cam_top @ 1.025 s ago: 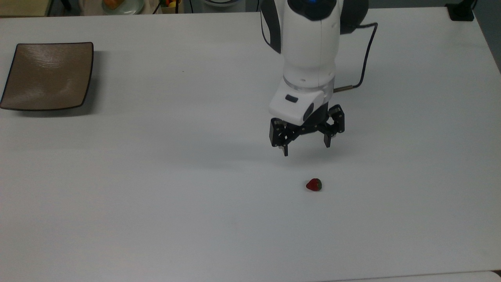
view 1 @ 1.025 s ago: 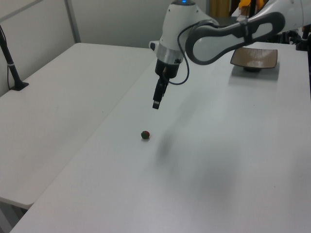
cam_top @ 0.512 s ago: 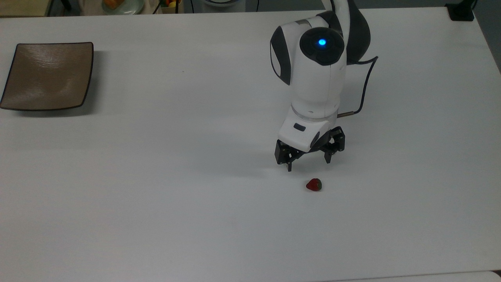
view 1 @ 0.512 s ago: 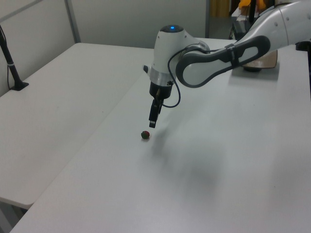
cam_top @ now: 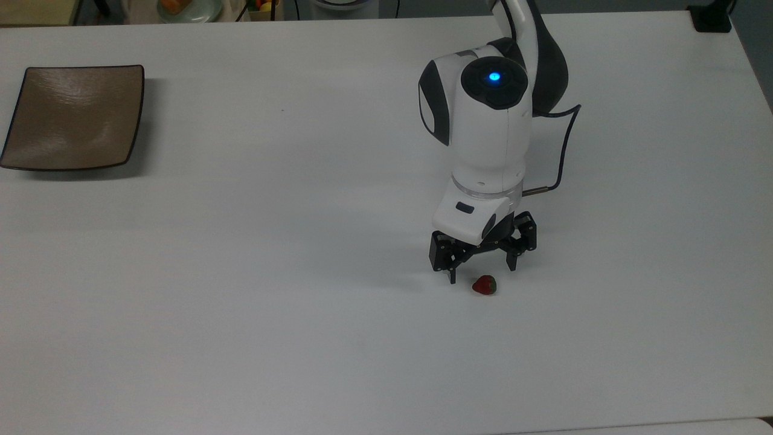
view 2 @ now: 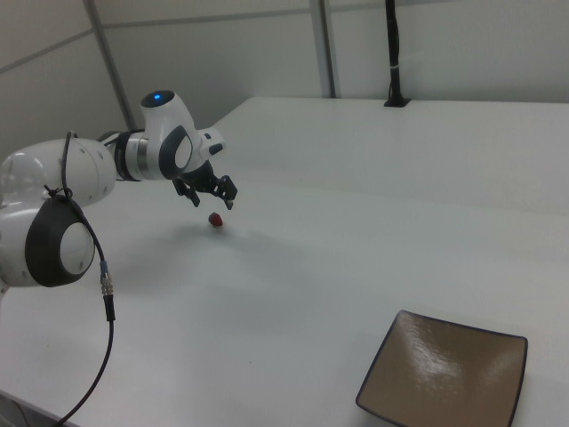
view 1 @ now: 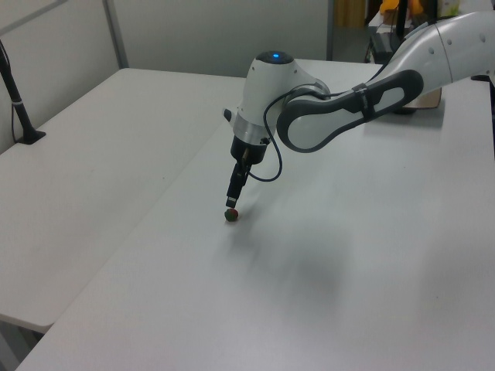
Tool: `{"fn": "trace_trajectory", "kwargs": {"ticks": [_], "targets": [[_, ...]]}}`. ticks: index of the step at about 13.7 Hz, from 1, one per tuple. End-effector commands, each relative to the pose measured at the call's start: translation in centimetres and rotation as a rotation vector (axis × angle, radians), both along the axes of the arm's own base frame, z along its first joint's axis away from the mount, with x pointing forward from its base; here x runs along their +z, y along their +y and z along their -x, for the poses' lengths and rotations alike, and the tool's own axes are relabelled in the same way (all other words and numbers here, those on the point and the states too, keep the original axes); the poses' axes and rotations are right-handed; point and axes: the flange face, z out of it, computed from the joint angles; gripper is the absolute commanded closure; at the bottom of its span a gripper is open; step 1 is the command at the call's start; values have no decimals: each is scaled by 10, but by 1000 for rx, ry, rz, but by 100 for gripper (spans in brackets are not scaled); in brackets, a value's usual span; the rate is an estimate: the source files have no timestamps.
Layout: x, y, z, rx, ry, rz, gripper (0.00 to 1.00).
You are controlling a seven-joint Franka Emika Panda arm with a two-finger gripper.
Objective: Strawberries on a ceramic plate
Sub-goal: 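Lower the gripper around the strawberry and close the fingers on it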
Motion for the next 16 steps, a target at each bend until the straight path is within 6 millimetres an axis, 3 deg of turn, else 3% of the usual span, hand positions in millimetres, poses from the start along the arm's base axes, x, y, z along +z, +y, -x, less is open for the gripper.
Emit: {"fn": "trace_trajectory", "kwargs": {"ticks": [1, 2, 7, 12, 16], "targets": [[-7, 7, -3, -10, -35, -12, 0], [-17, 8, -2, -4, -37, -3, 0], [-28, 11, 1, 31, -70, 39, 4], [-37, 17, 6, 47, -55, 44, 31], [-41, 19, 8, 54, -48, 51, 39]]}}
